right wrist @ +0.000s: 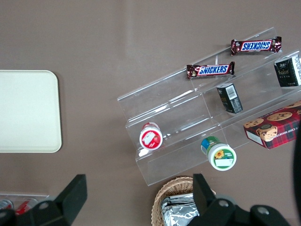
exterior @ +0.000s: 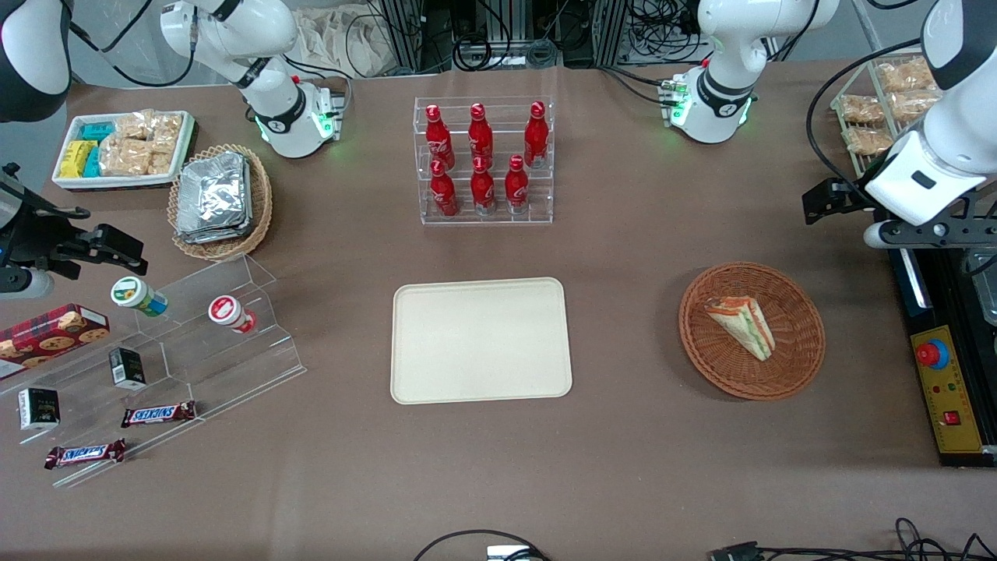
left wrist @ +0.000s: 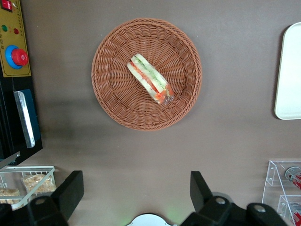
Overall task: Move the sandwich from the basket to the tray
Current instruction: 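Move the left gripper down over the wrapped sandwich in the wicker basket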
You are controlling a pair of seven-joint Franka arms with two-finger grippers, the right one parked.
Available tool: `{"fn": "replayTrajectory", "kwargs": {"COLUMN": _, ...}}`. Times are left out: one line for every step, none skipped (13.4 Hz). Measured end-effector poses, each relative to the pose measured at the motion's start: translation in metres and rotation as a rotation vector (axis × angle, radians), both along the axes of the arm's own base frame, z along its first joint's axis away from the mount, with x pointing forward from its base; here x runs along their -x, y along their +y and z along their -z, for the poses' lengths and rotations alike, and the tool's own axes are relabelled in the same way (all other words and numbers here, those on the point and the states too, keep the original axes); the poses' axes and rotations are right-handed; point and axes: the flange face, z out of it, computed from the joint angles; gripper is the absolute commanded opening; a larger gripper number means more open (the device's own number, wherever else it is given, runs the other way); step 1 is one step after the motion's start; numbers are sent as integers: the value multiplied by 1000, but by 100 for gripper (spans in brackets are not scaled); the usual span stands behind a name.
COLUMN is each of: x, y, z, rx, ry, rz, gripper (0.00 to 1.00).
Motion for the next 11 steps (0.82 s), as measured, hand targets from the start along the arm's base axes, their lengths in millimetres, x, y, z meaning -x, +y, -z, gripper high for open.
{"fn": "replayTrajectory", "kwargs": {"x": 0, "y": 1, "z": 0, "rx": 0, "ry": 0, "rz": -2, "gripper": 100}}
{"fn": "replayTrajectory", "kwargs": {"x": 0, "y": 2, "z": 0, "rx": 0, "ry": 0, "rz": -2, "gripper": 100}}
{"fn": "replayTrajectory", "kwargs": {"x": 0, "y": 2, "z": 0, "rx": 0, "ry": 0, "rz": -2, "gripper": 100}}
{"fn": "replayTrajectory", "kwargs": {"x": 0, "y": 2, "z": 0, "rx": 0, "ry": 0, "rz": -2, "gripper": 100}}
{"fn": "replayTrajectory", "kwargs": {"x": 0, "y": 2, "z": 0, "rx": 0, "ry": 0, "rz": -2, "gripper": 100}}
{"fn": "replayTrajectory", "kwargs": {"x": 0, "y": 2, "z": 0, "rx": 0, "ry": 0, "rz": -2, "gripper": 100}}
{"fn": "replayTrajectory", "kwargs": {"x": 0, "y": 2, "z": 0, "rx": 0, "ry": 0, "rz": -3, "gripper": 100}}
{"fn": "replayTrajectory", "kwargs": {"x": 0, "y": 2, "z": 0, "rx": 0, "ry": 2, "rz": -5, "gripper": 100}}
{"fn": "replayTrajectory", "kwargs": {"x": 0, "y": 4, "z": 1, "rx": -1, "ry": 6, "rz": -15, "gripper": 100}}
{"fn": "replayTrajectory", "kwargs": {"x": 0, "y": 10, "z": 2, "rx": -4, "ry": 8, "rz": -47, "gripper": 100}}
{"fn": "replayTrajectory", "kwargs": {"x": -1, "y": 17, "z": 4, "rx": -9, "ry": 11, "rz": -107, "gripper": 100}}
